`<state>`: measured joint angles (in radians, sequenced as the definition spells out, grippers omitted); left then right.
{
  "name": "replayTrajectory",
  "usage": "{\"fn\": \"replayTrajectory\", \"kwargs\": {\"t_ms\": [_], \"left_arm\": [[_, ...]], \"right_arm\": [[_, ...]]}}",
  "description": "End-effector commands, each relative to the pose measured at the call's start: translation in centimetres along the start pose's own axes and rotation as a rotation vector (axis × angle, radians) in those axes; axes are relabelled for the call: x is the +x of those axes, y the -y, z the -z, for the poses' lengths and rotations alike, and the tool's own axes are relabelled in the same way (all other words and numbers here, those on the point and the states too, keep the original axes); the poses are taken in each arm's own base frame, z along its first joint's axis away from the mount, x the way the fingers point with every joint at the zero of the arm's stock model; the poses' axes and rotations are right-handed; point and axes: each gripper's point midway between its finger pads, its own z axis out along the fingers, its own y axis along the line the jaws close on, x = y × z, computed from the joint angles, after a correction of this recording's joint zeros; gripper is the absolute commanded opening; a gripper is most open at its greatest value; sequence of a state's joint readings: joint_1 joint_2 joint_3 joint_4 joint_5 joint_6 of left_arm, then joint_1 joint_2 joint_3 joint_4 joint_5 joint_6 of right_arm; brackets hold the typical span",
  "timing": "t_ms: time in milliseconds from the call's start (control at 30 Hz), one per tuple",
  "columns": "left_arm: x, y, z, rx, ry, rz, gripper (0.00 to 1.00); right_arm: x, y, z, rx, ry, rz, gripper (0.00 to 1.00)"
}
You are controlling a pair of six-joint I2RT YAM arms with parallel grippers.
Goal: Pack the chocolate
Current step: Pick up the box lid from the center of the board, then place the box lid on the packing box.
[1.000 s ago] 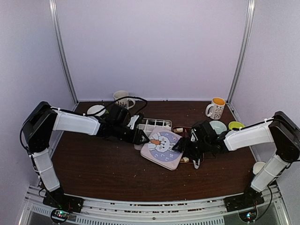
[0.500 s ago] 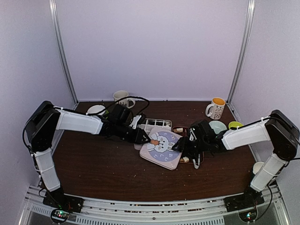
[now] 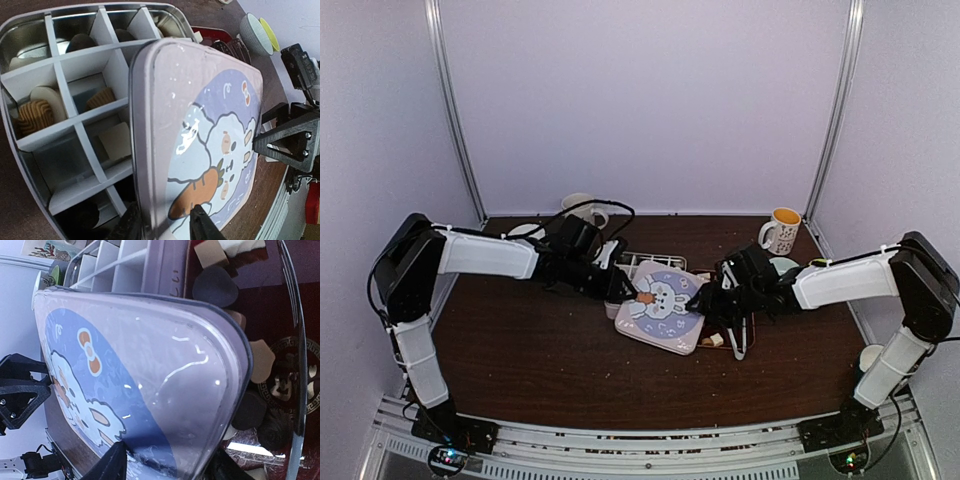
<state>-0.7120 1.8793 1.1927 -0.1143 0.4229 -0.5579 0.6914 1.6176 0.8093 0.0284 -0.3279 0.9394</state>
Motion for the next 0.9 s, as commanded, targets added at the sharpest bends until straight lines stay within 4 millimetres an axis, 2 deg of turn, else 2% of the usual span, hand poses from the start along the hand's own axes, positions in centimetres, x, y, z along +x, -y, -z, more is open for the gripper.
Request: {"fn": "replayTrajectory", "kwargs": {"t_ms": [0, 100, 233, 400, 567, 867], "left_arm": [[-4.3, 4.2, 1.4, 0.098, 0.080, -0.091, 0.36], [-6.1, 3.6, 1.7, 0.080, 0.107, -0.090, 0.36], [-7.6, 1.9, 1.8, 0.062, 0.128, -0.067, 0.35], [-8.9, -0.5, 1.5, 0.050, 0.128, -0.050, 0.35], [-9.5, -2.9, 1.6, 0.034, 0.130, -0.013, 0.35], [-8.4, -4.5, 1.7, 0.008, 0.108, 0.024, 0.34]], "right_arm": [[-3.2, -3.9, 0.8, -0.080, 0.078, 0.079, 0.53], [-4.3, -4.0, 0.4, -0.075, 0.077, 0.084, 0.53], [-6.1, -4.3, -0.2, -0.072, 0.088, 0.105, 0.54], [-8.8, -5.1, -1.6, -0.081, 0.067, 0.135, 0.53], [-10.4, -4.6, -2.8, -0.035, 0.047, 0.158, 0.55], [-9.9, -3.5, -4.6, -0.001, -0.044, 0.166, 0.57]]}}
